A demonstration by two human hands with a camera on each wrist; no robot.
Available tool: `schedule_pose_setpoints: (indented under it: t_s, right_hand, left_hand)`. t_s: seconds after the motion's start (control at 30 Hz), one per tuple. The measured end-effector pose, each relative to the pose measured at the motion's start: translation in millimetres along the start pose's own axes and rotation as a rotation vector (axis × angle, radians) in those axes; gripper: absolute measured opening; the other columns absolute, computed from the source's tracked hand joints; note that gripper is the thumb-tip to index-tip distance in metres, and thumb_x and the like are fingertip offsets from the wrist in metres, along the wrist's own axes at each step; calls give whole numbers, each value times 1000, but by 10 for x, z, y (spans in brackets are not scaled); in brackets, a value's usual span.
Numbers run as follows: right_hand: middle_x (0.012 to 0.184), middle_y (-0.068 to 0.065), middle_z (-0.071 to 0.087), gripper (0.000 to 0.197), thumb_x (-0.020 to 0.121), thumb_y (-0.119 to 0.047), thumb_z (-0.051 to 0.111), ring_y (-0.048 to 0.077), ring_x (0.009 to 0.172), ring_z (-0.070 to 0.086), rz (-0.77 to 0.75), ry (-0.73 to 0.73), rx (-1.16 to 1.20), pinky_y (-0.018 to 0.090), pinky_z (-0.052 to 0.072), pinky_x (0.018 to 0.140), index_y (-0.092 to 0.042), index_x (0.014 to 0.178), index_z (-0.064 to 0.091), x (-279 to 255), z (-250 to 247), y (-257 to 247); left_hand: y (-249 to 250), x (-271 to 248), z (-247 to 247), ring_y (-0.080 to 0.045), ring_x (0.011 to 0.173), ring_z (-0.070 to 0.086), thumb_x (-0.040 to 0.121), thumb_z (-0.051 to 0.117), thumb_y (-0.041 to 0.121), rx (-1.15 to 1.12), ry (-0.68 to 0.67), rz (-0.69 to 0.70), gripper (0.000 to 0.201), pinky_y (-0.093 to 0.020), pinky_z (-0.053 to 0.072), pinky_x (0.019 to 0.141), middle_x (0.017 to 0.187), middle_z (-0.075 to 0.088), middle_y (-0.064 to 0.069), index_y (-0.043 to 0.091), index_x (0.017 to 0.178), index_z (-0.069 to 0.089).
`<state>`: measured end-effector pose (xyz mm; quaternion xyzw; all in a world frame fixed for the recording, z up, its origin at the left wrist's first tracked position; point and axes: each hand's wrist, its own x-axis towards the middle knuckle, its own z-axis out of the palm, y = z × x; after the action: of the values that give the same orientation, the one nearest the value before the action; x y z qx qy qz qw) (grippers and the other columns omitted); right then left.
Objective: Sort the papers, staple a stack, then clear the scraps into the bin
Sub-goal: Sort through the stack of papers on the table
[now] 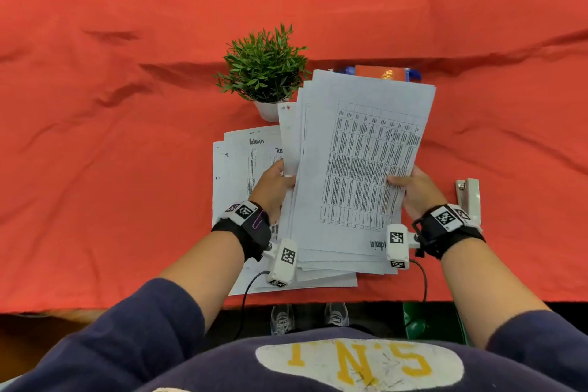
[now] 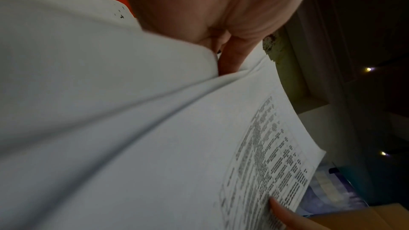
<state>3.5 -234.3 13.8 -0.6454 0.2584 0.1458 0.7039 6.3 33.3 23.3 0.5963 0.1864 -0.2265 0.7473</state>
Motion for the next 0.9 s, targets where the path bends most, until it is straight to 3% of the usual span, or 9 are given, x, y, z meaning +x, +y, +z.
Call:
schedule_pose_setpoints:
  t_s: [0.1,0.2,0.27,0.33,0.4,0.57,0.67,0.8,0.9]
  right_hand:
    - [128,5,60,45,90,6,52,21,113,59,-45,-3,-104,39,48,97,-12,132,49,4,106,-54]
    - [120,6,61,51,89,6,56,19,101,62,-123,51,-175,33,52,82,-17,131,38,-45,216,-146]
    - [111,0,60,55,88,9,55,10,94,62,-199,56,-143,23,50,75,-20,129,32,-88,298,-205]
    - [118,-1,62,56,88,9,56,11,104,62,-280,38,-128,29,52,88,-19,134,37,-138,370,-268]
    - [121,-3,64,44,90,1,58,13,113,61,-354,27,-169,37,48,99,-17,129,51,-206,439,-349]
    - [111,-18,64,30,92,-6,58,1,110,60,-522,-13,-119,26,47,97,-25,115,59,-373,575,-480]
    - [115,-15,65,29,92,-12,61,7,115,60,-544,-78,-162,30,47,99,-33,112,58,-391,616,-393]
    - [109,-8,69,27,88,-10,66,4,102,66,-486,-86,-148,32,51,92,-19,114,62,-369,660,-284]
    - [112,-4,70,26,87,-14,68,11,106,66,-434,-83,-106,41,50,98,-20,112,65,-347,719,-276]
  left_hand:
    - [14,-46,21,-24,107,63,96,53,20,39,38,3,26,-50,50,97,120,67,-6,23,119,63]
    - [44,-75,30,-17,130,48,95,38,57,201,116,24,57,-44,35,113,139,53,5,21,139,48]
    - [87,-105,37,-18,126,51,96,47,44,358,144,167,47,-40,39,109,130,57,5,17,134,49]
    - [160,-138,20,-18,114,59,95,56,20,423,201,321,33,-37,46,103,118,62,4,15,127,54]
    - [268,-187,2,-17,110,62,93,57,12,399,258,417,30,-39,49,101,117,65,2,14,123,56]
    - [414,-344,-28,-17,111,62,94,55,9,259,286,556,27,-39,48,101,116,65,2,21,118,51]
    - [345,-406,-74,-15,115,61,88,62,19,244,254,570,38,-40,48,101,121,64,3,20,124,49]
    - [291,-362,-94,-15,95,58,82,72,19,255,279,563,38,-29,49,86,106,60,-5,12,111,48]
    - [295,-268,-64,-21,92,60,81,69,29,267,296,538,44,-34,49,79,103,63,-14,1,111,53]
